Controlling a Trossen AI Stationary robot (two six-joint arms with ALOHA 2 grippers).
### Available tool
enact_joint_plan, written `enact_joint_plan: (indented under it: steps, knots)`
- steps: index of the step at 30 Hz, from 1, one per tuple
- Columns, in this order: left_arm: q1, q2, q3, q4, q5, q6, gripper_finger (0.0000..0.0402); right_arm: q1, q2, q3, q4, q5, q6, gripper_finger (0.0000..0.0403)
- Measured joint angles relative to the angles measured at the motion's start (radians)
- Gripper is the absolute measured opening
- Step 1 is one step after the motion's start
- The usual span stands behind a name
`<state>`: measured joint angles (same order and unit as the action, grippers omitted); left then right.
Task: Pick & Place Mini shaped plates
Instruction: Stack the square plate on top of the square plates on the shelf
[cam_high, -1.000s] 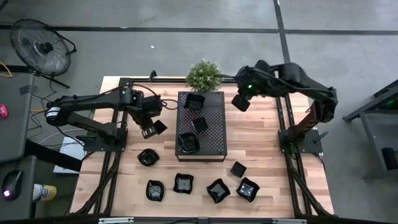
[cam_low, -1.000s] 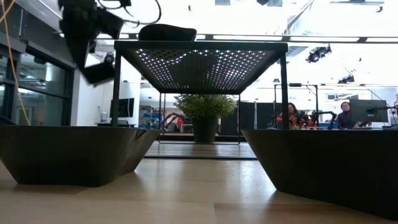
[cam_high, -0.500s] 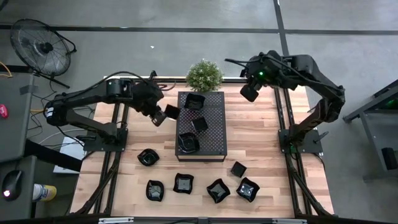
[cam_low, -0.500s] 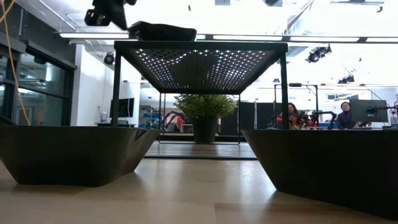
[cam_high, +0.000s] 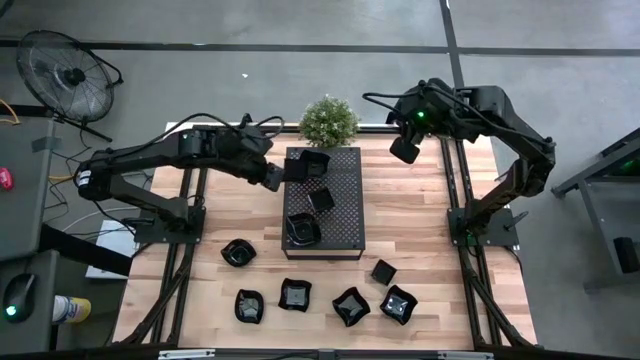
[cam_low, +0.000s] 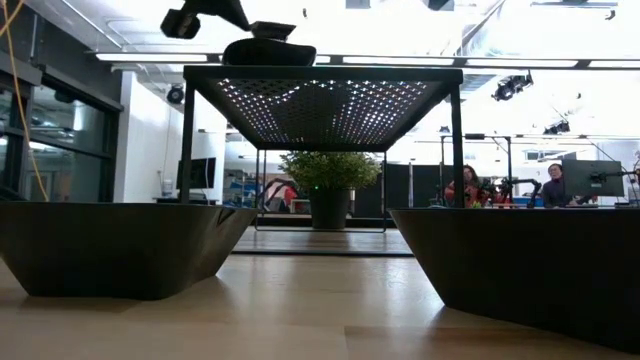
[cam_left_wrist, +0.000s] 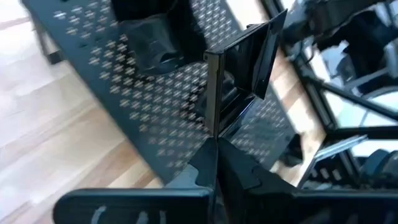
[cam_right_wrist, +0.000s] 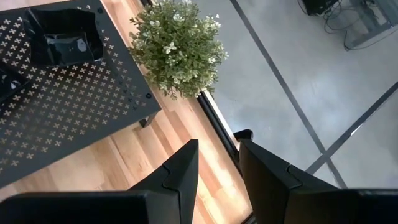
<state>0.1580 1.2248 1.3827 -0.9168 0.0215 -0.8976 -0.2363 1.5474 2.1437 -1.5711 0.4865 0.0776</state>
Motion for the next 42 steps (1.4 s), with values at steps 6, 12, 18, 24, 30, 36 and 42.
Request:
enact_joint_plan:
  steps: [6, 12, 18, 24, 30, 36, 42]
  knots:
    - [-0.072, 0.032, 0.0, 0.07, -0.052, -0.11, 0.0, -0.003, -0.001, 0.0, 0.0, 0.005, -0.034, 0.0113]
    - [-0.149, 0.083, 0.0, 0.149, -0.127, -0.236, 0.0, -0.041, -0.002, 0.0, 0.0, 0.002, -0.035, 0.0113]
    - [-0.18, 0.143, 0.0, 0.249, -0.165, -0.341, 0.0, -0.079, -0.023, 0.0, 0.0, -0.027, -0.077, 0.0113]
    - [-0.221, 0.203, 0.0, 0.32, -0.221, -0.476, 0.0, -0.124, -0.057, 0.0, 0.0, -0.033, -0.124, 0.0113]
    - [-0.252, 0.223, -0.001, 0.297, -0.271, -0.589, 0.0, -0.17, -0.099, 0.0, 0.008, -0.069, -0.165, 0.0113]
    - [-0.256, 0.222, -0.001, 0.3, -0.287, -0.653, 0.0, -0.207, -0.122, 0.0, 0.018, -0.119, -0.194, 0.0113]
    - [-0.256, 0.221, -0.027, 0.311, -0.232, -0.684, 0.0, -0.217, -0.134, 0.0, 0.019, -0.148, -0.215, 0.0113]
